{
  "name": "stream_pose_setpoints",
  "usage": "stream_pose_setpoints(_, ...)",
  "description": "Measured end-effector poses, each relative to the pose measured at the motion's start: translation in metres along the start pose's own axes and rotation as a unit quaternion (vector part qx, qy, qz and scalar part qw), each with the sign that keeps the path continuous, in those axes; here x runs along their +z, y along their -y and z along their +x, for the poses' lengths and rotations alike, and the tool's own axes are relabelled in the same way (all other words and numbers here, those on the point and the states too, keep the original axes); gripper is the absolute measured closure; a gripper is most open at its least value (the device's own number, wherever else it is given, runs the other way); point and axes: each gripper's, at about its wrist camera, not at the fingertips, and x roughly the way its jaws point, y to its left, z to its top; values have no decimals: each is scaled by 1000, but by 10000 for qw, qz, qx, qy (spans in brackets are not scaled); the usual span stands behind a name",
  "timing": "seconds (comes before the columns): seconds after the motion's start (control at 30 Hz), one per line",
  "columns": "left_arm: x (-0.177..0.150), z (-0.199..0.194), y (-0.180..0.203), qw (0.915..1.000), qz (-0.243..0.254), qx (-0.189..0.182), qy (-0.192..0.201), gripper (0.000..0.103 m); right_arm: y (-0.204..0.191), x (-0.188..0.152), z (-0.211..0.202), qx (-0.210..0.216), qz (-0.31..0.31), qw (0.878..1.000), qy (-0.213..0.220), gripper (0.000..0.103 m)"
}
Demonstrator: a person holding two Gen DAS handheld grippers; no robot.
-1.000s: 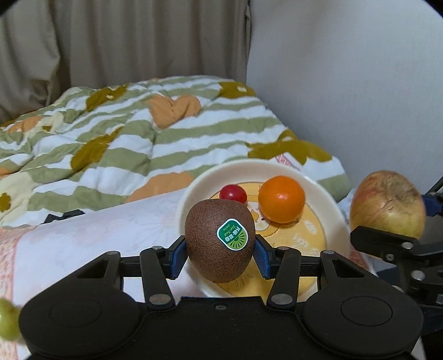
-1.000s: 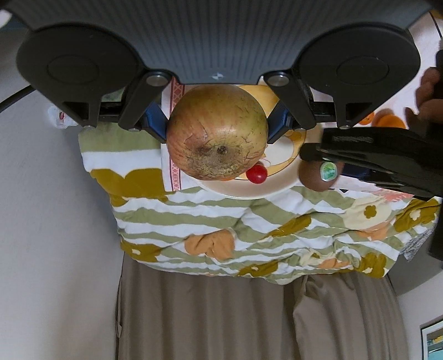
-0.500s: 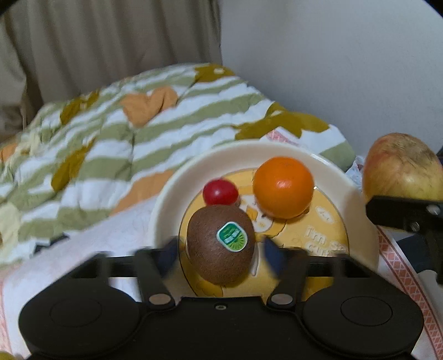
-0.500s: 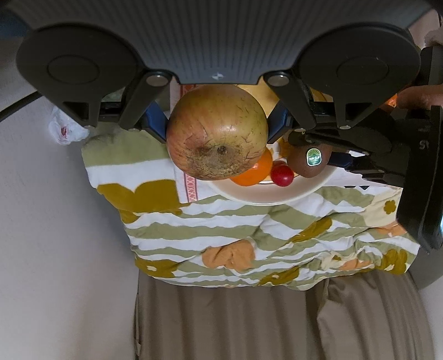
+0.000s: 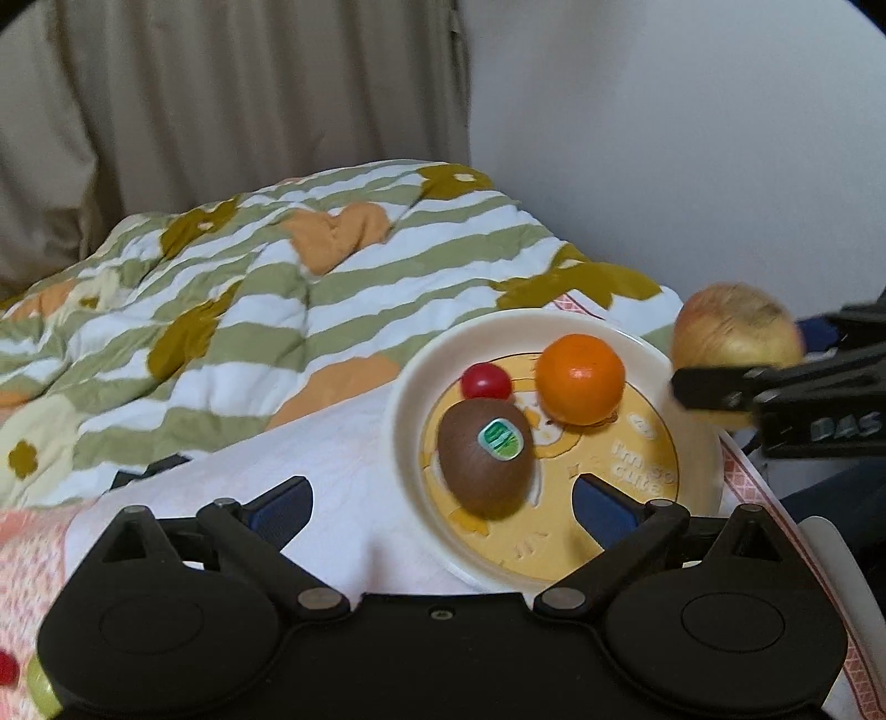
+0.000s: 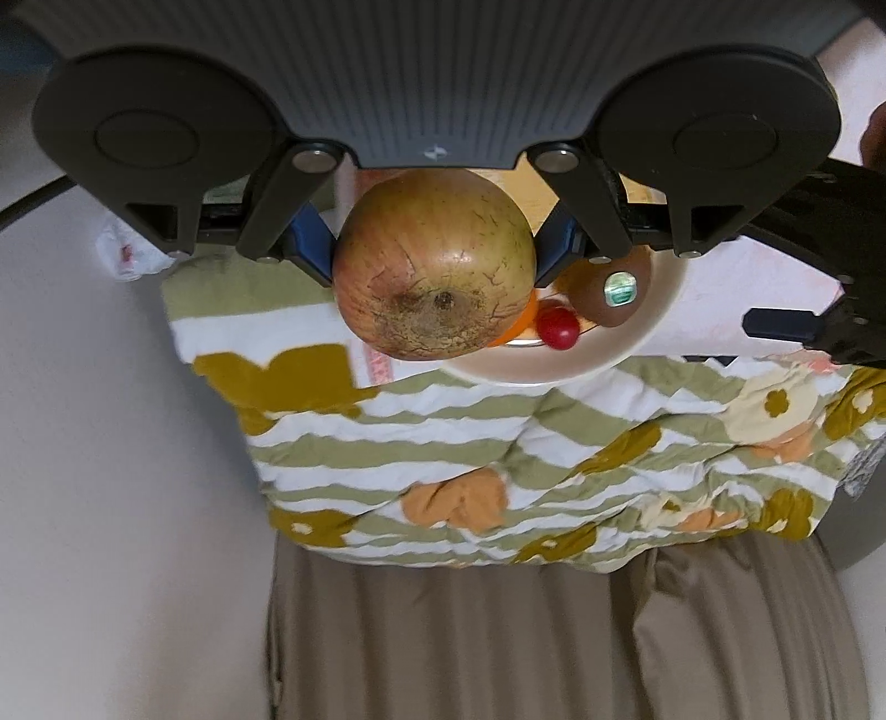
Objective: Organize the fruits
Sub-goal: 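Release the kiwi with the left tool while the right tool lowers the apple into the bowl, then move both tools back toward the remaining fruits on the table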
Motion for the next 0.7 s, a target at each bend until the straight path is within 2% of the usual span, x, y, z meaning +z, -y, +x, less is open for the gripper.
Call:
stream_pose_setpoints(0.2, -9, -18, -14, 9995, -295, 105, 33, 1, -23, -12, 26, 140, -153, 9996, -206, 13)
stream_pose_setpoints(0.37, -17, -28, -20, 9988, -442, 184, 39, 1, -33, -24, 42, 9, -231, 9994, -243, 13)
stream_pose_setpoints(0.7, -29, -43, -22, 9978, -570, 301, 118, 1, -33, -34, 47, 83, -330, 9991, -233, 13)
